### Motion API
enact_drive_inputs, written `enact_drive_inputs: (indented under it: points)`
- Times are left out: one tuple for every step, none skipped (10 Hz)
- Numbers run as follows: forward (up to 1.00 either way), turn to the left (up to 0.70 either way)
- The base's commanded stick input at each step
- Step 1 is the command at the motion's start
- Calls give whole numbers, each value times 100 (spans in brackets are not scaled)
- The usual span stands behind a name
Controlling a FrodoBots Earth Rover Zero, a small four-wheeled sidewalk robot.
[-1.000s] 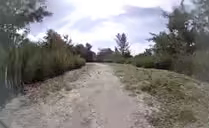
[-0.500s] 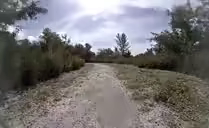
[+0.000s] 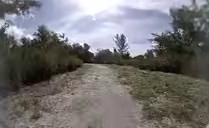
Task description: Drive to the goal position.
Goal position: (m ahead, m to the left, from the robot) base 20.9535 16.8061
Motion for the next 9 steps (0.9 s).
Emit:
enact_drive_inputs:
  points:
    - [85, 0]
    - [85, 0]
    - [85, 0]
    - [85, 0]
    - [85, 0]
    - [85, 0]
    - [85, 0]
    - [85, 0]
    - [85, 0]
